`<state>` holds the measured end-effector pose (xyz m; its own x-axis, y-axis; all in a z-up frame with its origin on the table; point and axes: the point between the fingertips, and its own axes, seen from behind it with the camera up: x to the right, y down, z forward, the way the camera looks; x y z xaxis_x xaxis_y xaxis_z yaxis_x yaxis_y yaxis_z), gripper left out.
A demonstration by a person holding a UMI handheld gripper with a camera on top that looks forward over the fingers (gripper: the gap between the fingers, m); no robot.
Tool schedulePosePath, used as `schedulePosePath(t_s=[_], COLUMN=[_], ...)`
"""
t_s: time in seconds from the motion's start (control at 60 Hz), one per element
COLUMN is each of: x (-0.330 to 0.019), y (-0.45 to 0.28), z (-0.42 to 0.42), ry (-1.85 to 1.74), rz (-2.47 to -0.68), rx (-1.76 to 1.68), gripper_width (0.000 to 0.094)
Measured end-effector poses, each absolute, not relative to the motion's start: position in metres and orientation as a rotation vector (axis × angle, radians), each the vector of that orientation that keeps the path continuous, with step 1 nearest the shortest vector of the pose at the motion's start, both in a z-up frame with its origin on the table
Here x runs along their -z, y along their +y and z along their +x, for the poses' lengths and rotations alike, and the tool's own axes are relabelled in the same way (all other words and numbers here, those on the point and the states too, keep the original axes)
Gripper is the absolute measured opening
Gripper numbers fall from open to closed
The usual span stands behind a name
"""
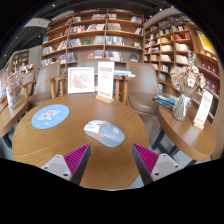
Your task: Arrange mouse
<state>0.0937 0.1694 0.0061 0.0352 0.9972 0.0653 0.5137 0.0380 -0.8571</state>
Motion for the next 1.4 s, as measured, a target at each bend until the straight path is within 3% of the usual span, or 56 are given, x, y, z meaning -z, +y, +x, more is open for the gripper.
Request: schedulePosePath(t_s=[0.25, 1.15, 1.267, 1.3, 1.317, 1.4], x=[0.012, 0.017, 0.017, 0.017, 0.017, 0.015], y=[0.174, 0.194, 0.192, 0.19, 0.189, 0.193], z=[0.045, -0.058, -0.062, -0.063, -0.063, -0.061], ry=[-1.626, -1.622, -1.627, -1.636, -1.641, -1.624], rz=[-1.601, -1.736, -1.731, -1.726, -1.723, -1.74], rx=[-0.773, -0.759, -0.759, -0.761, -0.756, -0.696], gripper_width=[0.0858, 0.0839, 0.0687, 0.0574, 0.0468, 0.0457])
